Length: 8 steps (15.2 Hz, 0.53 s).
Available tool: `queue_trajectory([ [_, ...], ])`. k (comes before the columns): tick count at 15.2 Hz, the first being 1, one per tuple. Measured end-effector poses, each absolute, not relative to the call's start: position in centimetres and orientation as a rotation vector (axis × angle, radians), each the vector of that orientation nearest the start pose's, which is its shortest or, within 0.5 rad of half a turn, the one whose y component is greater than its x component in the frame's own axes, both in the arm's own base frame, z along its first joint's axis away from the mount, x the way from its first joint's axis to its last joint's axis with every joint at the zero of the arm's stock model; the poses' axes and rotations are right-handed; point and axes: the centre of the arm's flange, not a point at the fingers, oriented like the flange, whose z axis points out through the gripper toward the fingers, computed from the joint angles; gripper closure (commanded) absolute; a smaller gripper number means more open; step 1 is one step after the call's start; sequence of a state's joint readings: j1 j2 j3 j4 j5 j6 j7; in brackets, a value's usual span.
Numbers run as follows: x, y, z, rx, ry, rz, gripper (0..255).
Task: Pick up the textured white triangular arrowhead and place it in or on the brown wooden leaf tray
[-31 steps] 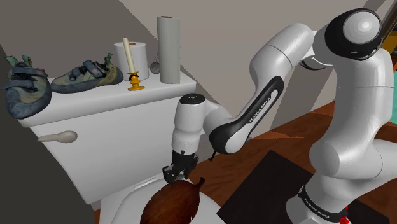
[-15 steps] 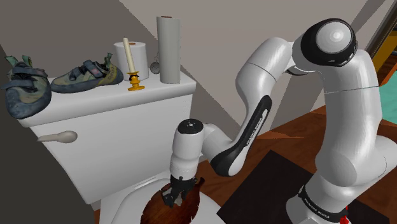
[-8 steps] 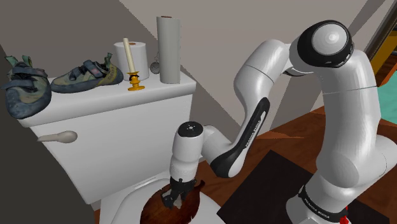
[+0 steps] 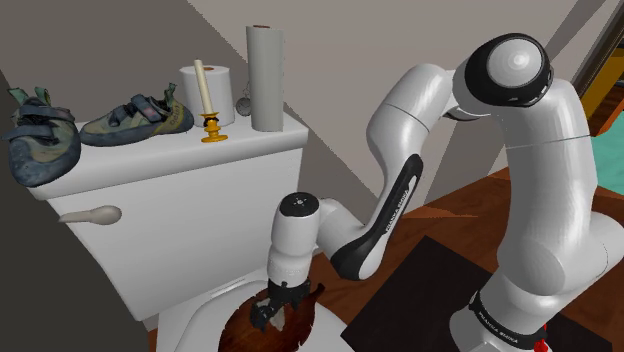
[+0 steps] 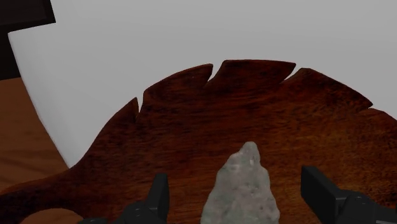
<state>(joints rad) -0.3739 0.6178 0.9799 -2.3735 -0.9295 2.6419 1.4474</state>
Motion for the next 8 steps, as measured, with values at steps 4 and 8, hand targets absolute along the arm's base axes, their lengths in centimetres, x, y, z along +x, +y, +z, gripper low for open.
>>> queue_trajectory([
  [4,37.2,32.2,22.2,-3.008,0.160,-0.005,0],
  [8,37.0,31.9,23.4,-3.010,0.160,-0.004,0],
])
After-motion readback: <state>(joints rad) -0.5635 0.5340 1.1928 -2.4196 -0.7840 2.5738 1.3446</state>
